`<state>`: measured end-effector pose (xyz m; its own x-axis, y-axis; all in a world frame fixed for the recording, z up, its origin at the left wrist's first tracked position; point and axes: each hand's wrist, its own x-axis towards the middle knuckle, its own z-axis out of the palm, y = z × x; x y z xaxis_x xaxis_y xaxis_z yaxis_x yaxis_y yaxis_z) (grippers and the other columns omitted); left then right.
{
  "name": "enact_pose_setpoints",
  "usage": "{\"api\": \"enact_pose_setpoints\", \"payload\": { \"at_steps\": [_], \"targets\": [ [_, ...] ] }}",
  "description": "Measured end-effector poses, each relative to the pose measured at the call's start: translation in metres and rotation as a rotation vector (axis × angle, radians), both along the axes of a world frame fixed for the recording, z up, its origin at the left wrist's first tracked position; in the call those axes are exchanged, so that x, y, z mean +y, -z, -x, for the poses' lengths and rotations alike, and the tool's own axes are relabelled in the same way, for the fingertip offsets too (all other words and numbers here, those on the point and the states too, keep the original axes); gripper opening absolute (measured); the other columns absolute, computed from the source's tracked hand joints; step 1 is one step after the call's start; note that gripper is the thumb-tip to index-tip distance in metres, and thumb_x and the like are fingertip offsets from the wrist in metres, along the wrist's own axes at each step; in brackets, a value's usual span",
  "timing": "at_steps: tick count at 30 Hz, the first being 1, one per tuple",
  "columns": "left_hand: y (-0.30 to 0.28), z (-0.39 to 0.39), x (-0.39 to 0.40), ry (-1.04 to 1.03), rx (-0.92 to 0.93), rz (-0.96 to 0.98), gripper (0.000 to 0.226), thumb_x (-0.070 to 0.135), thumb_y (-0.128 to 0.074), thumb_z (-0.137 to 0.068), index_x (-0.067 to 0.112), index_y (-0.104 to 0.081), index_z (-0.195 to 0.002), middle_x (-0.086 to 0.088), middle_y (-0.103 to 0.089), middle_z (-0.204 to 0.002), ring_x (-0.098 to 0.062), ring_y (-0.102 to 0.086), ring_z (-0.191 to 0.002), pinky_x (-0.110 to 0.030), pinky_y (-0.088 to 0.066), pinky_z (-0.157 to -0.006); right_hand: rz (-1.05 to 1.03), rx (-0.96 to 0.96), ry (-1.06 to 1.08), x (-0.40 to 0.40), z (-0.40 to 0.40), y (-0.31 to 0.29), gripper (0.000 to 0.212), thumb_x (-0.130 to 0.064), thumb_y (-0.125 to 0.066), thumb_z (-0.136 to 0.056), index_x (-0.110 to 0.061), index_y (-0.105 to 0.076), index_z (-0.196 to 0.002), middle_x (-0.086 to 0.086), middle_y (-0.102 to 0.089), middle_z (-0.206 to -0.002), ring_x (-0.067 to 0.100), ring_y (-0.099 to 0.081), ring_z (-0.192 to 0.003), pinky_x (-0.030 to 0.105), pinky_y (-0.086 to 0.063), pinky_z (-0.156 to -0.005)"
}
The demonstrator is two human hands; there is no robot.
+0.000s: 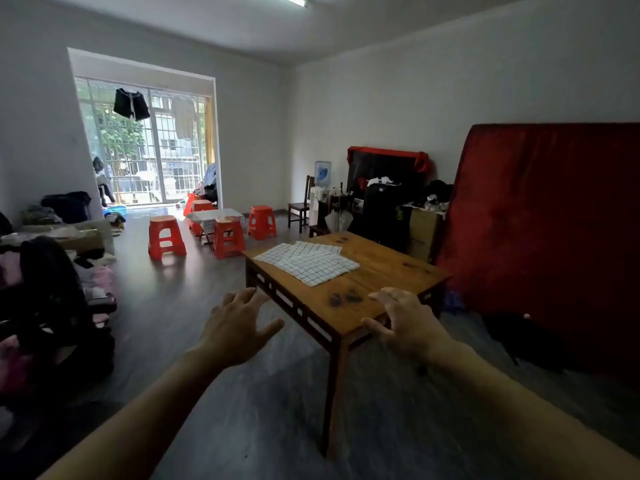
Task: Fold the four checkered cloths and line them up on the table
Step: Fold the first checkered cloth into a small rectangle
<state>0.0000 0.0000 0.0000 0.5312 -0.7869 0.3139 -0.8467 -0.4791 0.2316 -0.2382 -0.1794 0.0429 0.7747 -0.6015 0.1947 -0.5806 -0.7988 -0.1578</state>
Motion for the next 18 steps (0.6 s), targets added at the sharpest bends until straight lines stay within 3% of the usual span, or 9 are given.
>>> {"api": "enact_pose_setpoints", "payload": {
  "at_steps": [10, 18],
  "targets": [
    [0.044, -0.100, -0.044, -0.056, 0.058, -0.072, 0.070, 0.068, -0.052, -0.087, 0.028, -0.041, -0.144, -0.002, -0.038, -0.154, -0.023, -0.034, -0.140, -0.042, -0.039, -0.108, -0.039, 0.068, -0.011, -0.055, -0.109, 0.040, 0.065, -0.058, -0.047, -0.094, -0.028, -0.031, -0.150, 0.001, -0.027, -0.158, 0.021, -0.023, -0.145, 0.047, -0.029, -0.116],
    [0.062, -0.192, -0.132, -0.098, 0.042, -0.162, 0.070, 0.065, -0.055, -0.087, 0.029, -0.040, -0.145, -0.002, -0.033, -0.157, -0.023, -0.029, -0.144, -0.042, -0.035, -0.113, -0.083, 0.062, -0.040, -0.163, -0.207, 0.081, 0.068, -0.061, -0.044, -0.094, -0.026, -0.031, -0.150, 0.001, -0.028, -0.157, 0.021, -0.024, -0.145, 0.044, -0.030, -0.115]
  ]
}}
